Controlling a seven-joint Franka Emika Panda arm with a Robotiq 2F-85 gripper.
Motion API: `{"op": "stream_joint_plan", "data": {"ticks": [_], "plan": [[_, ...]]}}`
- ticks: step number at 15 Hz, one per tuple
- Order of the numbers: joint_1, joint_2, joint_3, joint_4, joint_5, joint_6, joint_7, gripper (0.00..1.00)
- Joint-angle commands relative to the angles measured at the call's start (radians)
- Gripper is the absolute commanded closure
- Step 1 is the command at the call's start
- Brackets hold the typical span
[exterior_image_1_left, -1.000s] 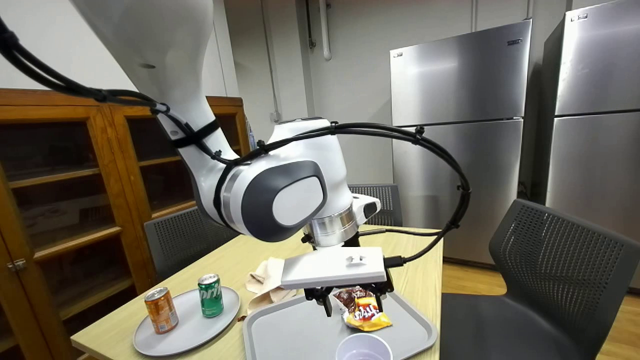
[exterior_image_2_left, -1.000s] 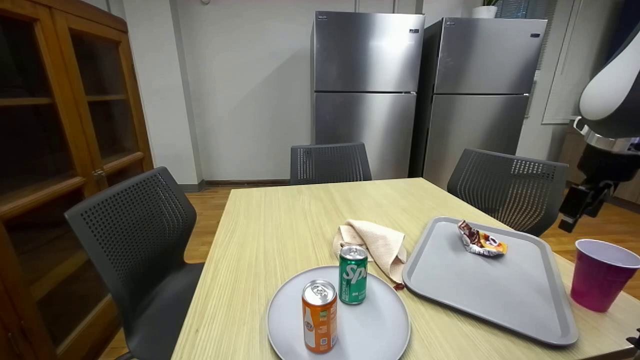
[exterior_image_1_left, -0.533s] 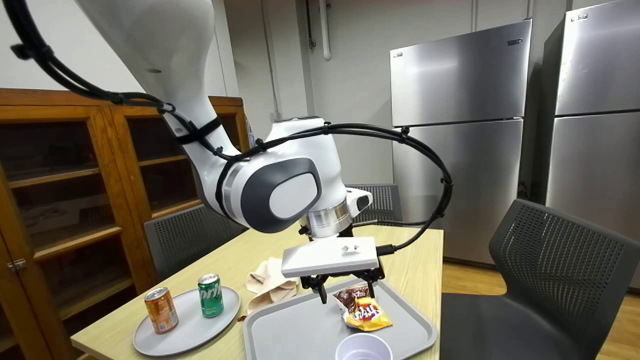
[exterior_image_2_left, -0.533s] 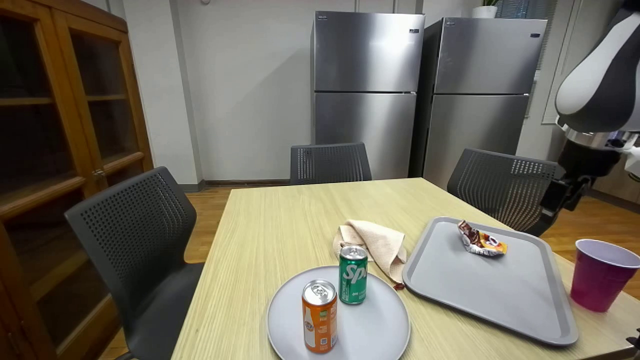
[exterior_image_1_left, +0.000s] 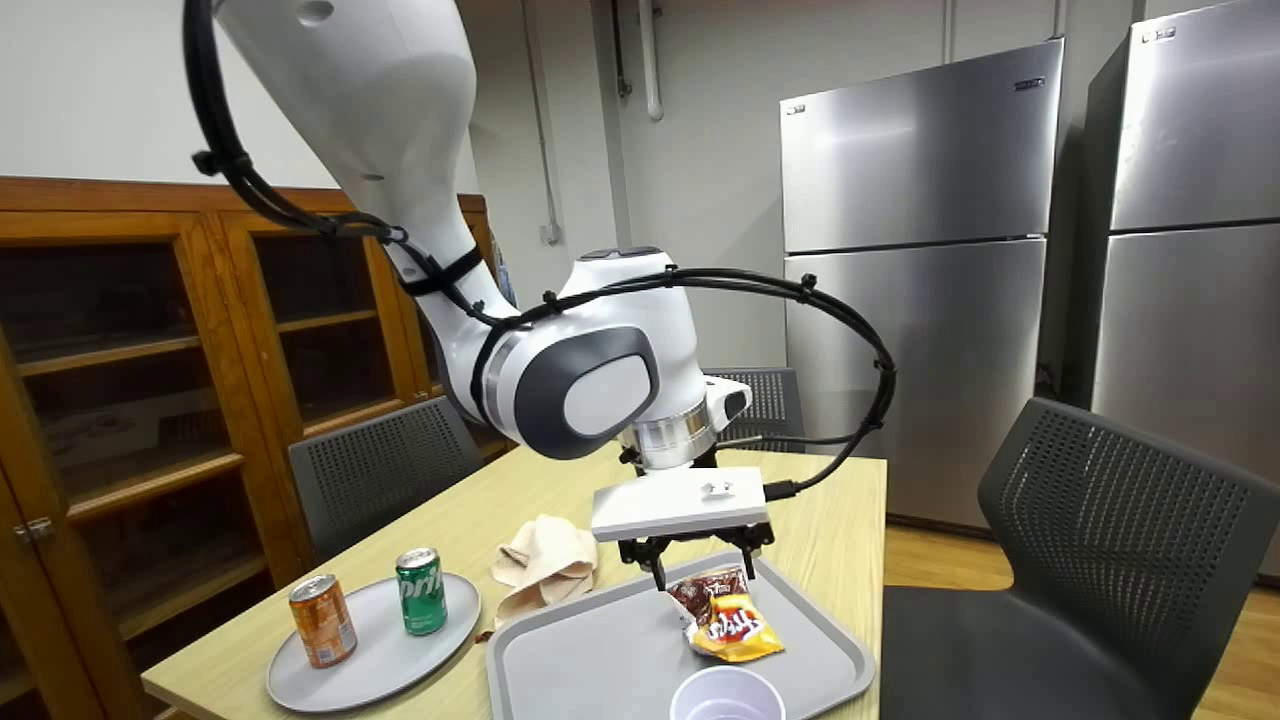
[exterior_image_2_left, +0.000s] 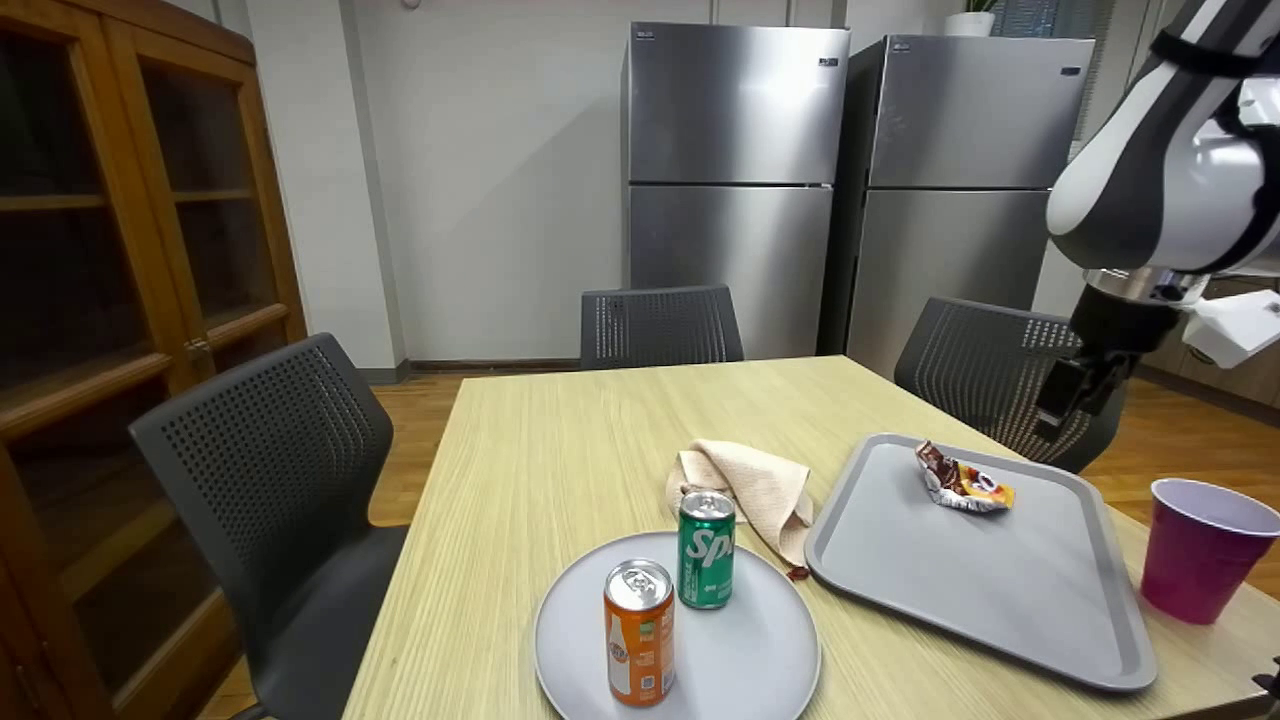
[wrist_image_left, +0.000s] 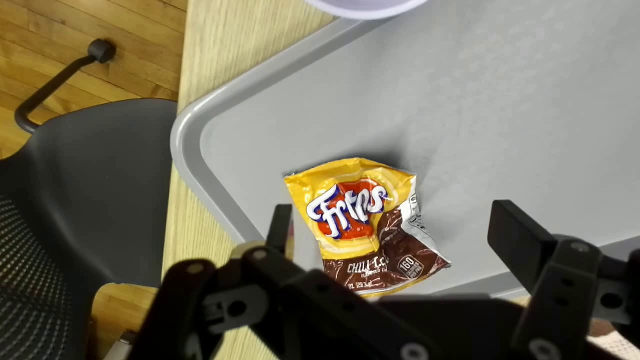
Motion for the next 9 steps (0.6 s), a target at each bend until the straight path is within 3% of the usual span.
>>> {"op": "stream_joint_plan", "data": {"ticks": [1, 9], "plan": [[-0.041, 0.078, 0.051, 0.085, 0.051, -0.002, -0.065, 0.0], [-0.098, 0.178, 0.107, 0.174, 0.051, 0.001, -0.088, 0.0]]}}
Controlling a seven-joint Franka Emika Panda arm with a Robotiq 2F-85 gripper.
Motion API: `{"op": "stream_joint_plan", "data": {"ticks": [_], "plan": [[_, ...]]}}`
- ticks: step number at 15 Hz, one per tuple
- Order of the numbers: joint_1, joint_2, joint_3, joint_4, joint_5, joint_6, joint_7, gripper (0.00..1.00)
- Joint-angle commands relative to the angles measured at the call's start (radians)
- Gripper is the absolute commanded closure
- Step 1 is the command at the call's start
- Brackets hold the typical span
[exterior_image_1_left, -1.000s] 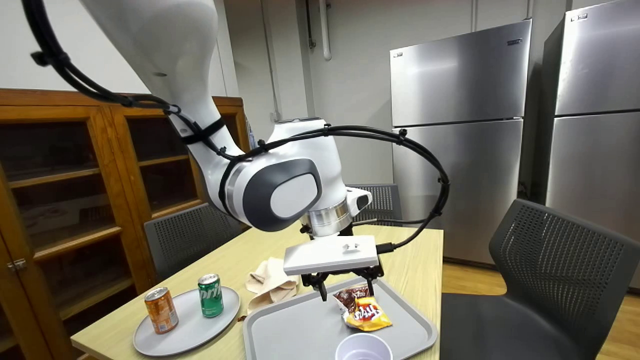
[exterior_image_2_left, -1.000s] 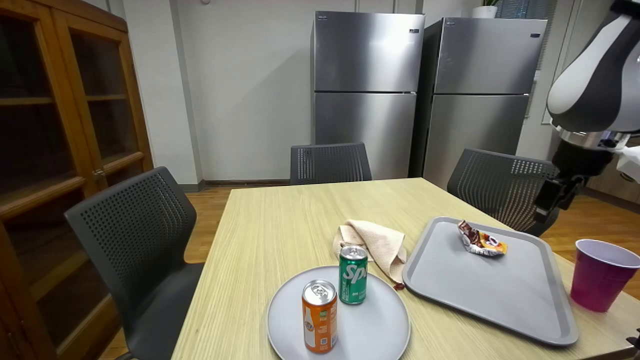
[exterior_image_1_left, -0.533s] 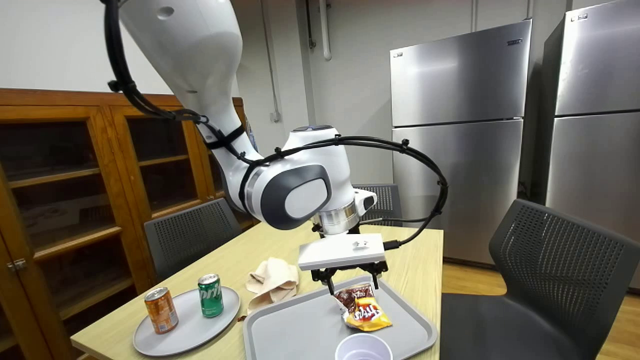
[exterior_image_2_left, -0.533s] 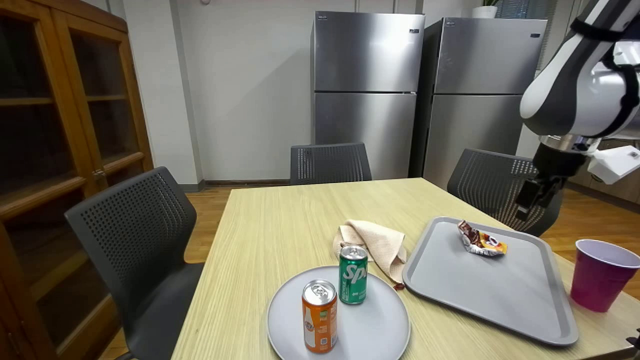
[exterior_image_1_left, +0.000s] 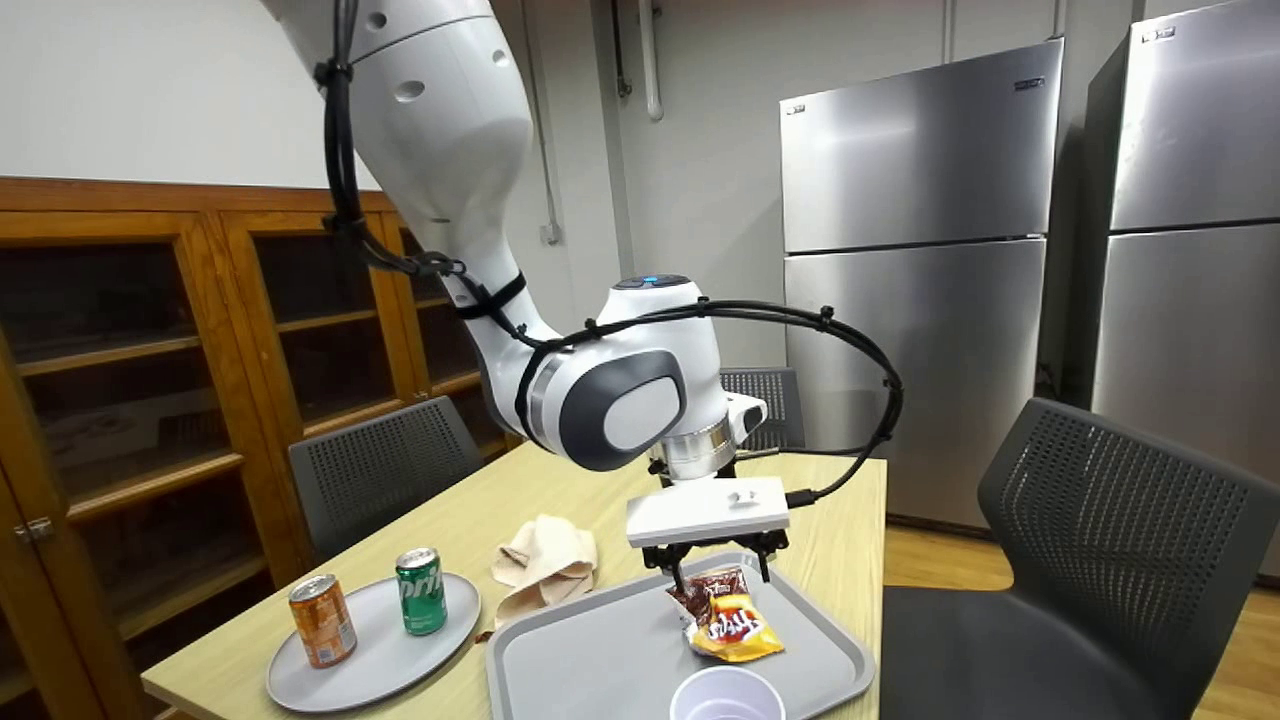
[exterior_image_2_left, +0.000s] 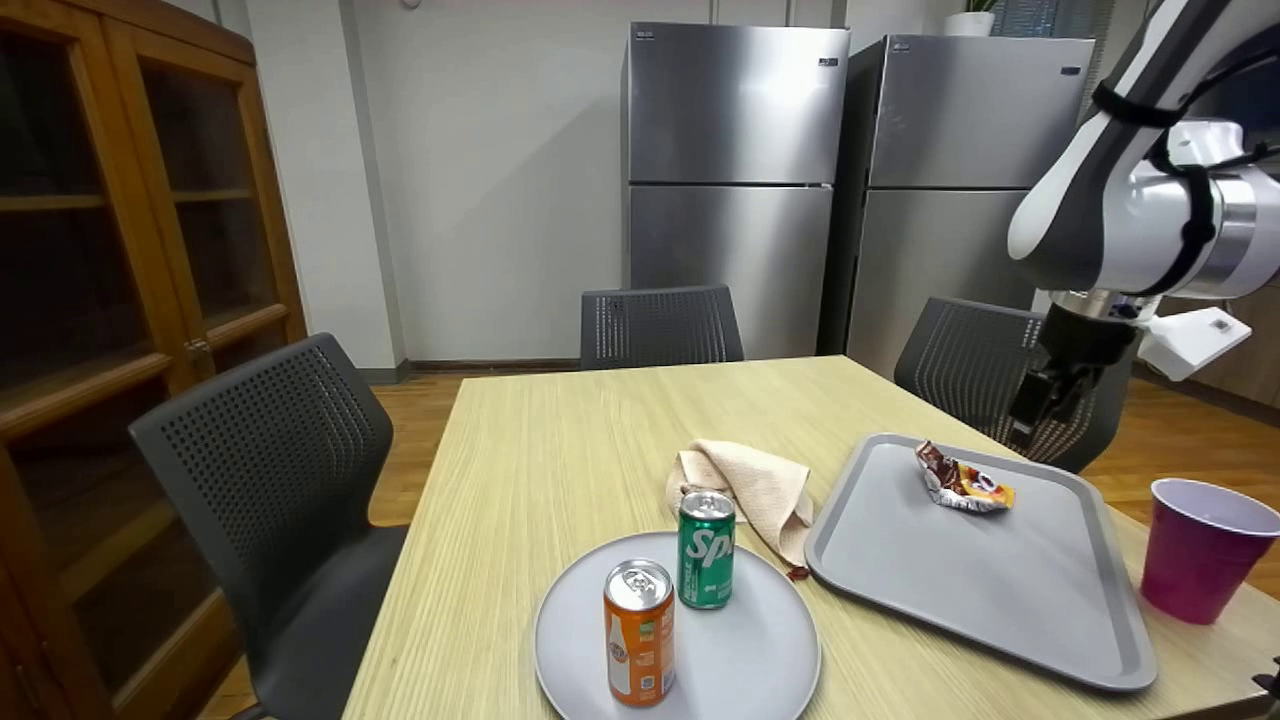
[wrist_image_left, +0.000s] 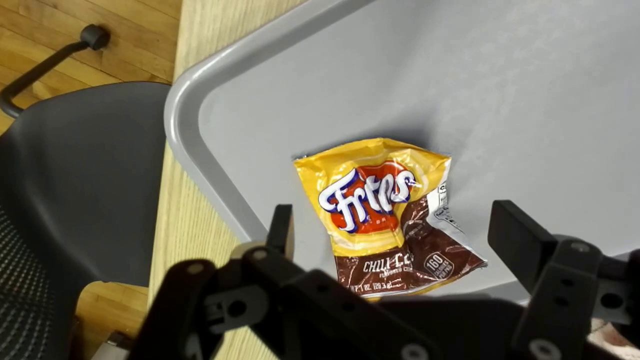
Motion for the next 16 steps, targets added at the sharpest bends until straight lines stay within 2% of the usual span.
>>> {"op": "stream_joint_plan", "data": {"ticks": [1, 9, 10, 13, 14, 16], "plan": [[-0.055, 0.042, 0.053, 0.046, 0.023, 0.003, -0.06, 0.0], [-0.096, 0.109, 0.1, 0.079, 0.011, 0.019, -0.078, 0.0], [-0.139, 0.112, 0.136, 0.081, -0.053, 0.024, -0.032, 0.0], [-0.171, 0.115, 0.16, 0.082, -0.093, 0.02, -0.033, 0.0], [-0.151, 0.109, 0.143, 0.069, -0.106, 0.009, 0.004, 0.0], [-0.165, 0.11, 0.151, 0.071, -0.116, 0.009, 0.0, 0.0]]}}
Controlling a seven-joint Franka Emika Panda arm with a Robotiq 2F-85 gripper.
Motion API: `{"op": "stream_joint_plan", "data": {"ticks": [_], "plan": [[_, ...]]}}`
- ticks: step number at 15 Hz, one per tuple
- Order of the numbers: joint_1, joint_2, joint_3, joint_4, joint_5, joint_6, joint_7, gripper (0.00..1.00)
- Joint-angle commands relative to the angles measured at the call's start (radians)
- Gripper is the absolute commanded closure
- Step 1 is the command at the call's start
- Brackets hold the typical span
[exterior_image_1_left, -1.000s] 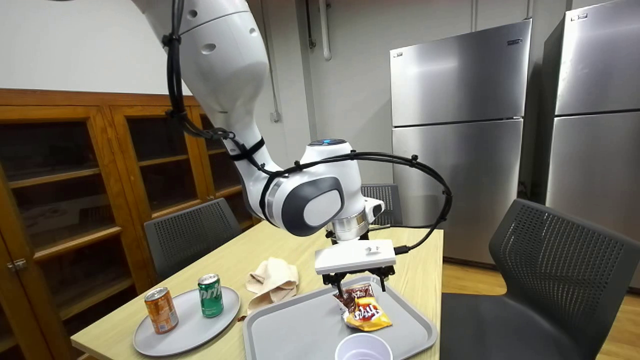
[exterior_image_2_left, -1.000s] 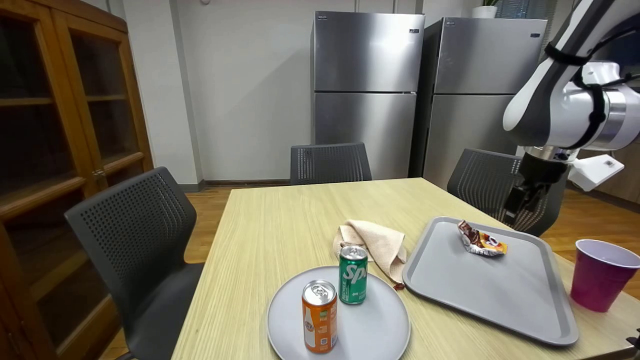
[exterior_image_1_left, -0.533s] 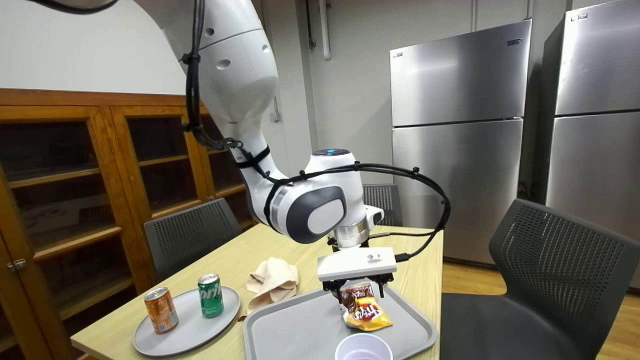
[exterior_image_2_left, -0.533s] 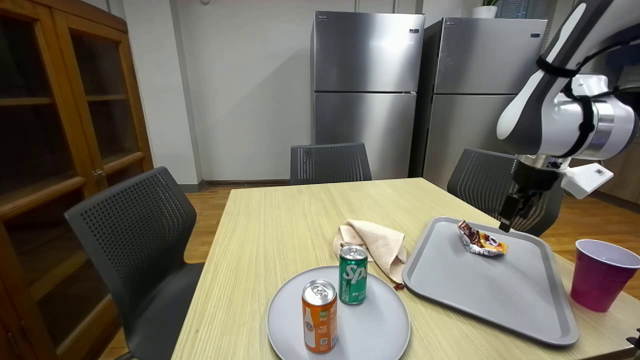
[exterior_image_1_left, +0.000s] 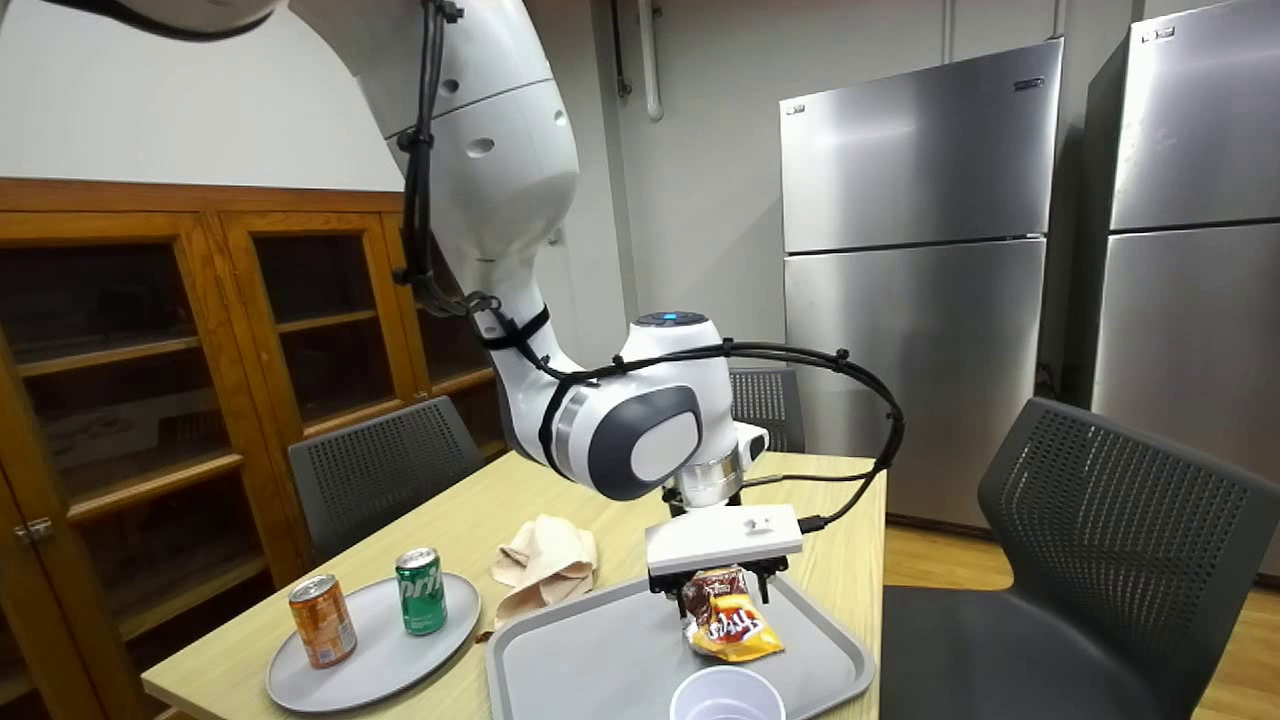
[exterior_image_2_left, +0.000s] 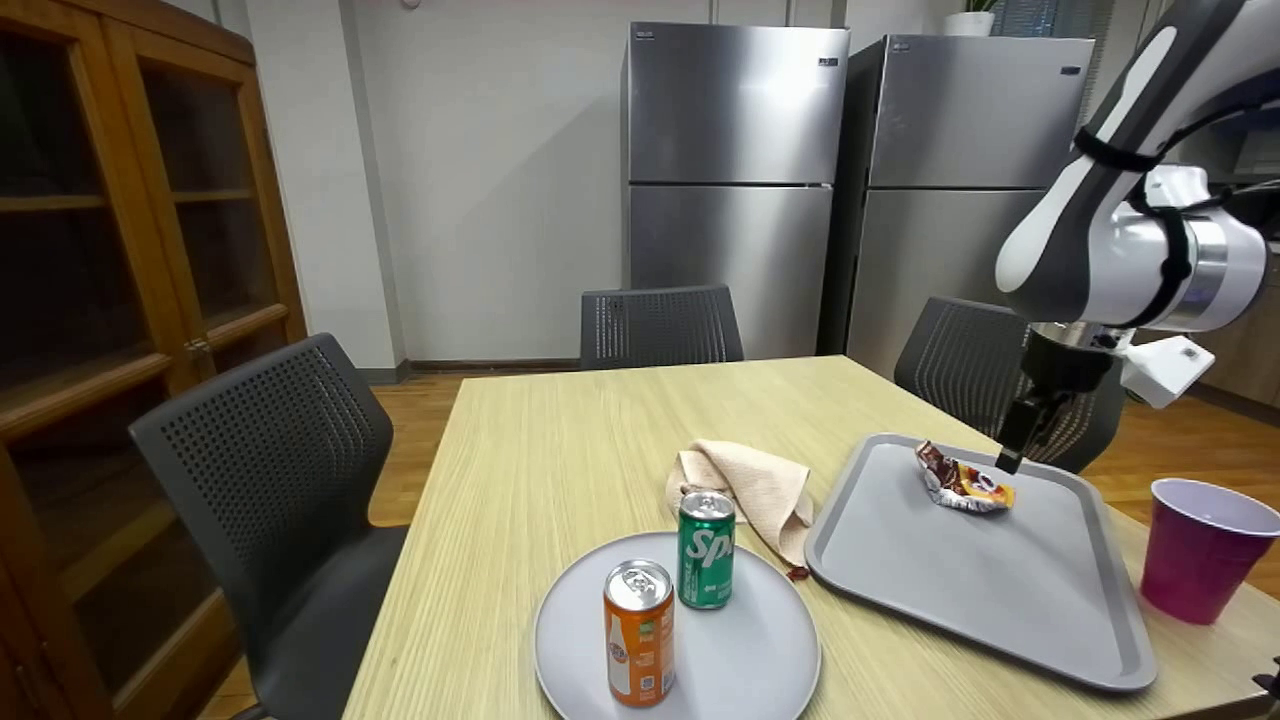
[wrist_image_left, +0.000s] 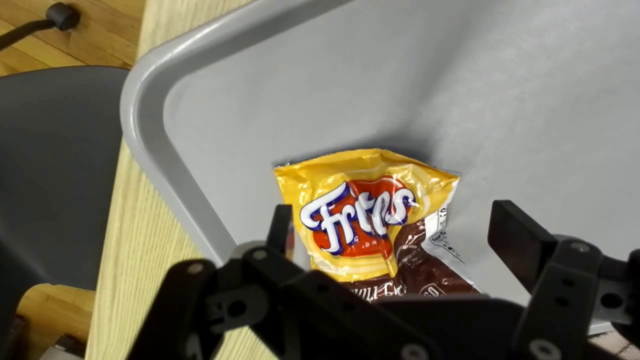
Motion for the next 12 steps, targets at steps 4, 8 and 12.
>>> {"op": "stream_joint_plan", "data": {"ticks": [4, 8, 12], "plan": [[-0.027, -0.001, 0.021, 0.0, -0.044, 0.0, 0.034, 0.0], [-0.034, 0.003, 0.033, -0.001, -0.053, 0.019, 0.03, 0.0], [-0.041, 0.023, 0.05, 0.014, -0.064, 0.03, 0.031, 0.0]]}}
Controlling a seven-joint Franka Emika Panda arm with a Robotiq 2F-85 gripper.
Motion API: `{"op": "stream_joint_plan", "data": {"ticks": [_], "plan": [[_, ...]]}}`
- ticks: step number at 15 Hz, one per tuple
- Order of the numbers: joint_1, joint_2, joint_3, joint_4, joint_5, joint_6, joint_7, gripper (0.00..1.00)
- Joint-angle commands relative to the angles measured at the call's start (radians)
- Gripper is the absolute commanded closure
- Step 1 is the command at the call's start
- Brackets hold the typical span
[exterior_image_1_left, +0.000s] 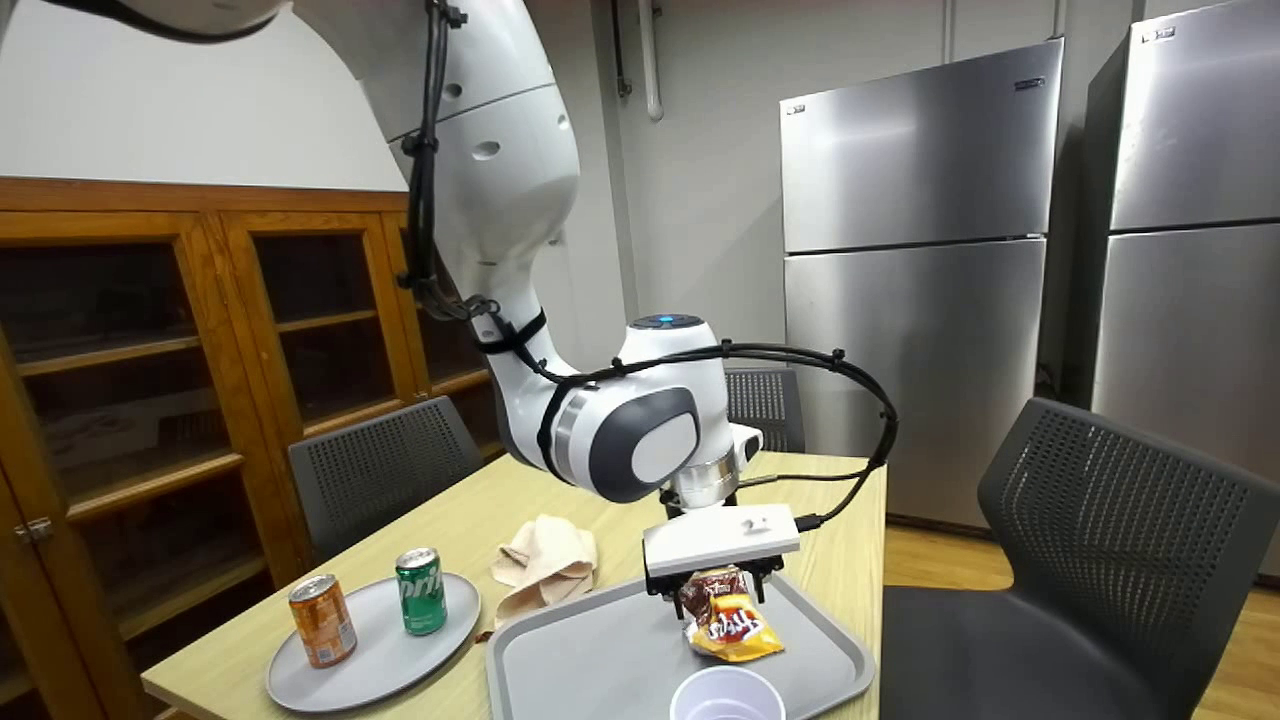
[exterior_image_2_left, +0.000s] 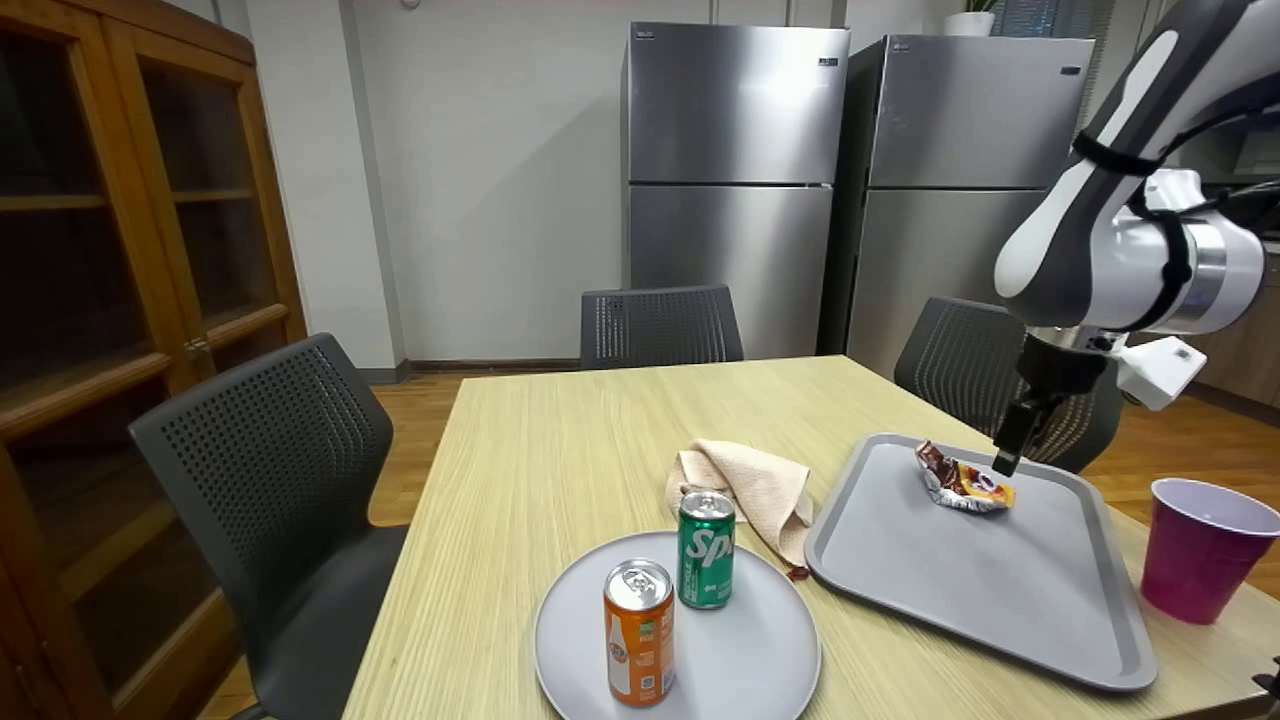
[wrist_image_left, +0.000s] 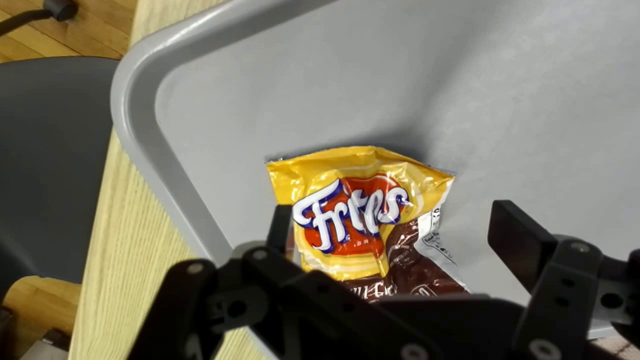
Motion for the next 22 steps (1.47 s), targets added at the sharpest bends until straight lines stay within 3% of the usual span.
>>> {"op": "stream_joint_plan", "data": {"ticks": [1, 21, 22], "plan": [[-0.035, 0.022, 0.041, 0.017, -0.03, 0.028, 0.025, 0.0], [-0.034, 0.173, 0.053, 0.174, -0.091, 0.025, 0.115, 0.0], [-0.035, 0.176, 0.054, 0.178, -0.094, 0.024, 0.117, 0.09]]}}
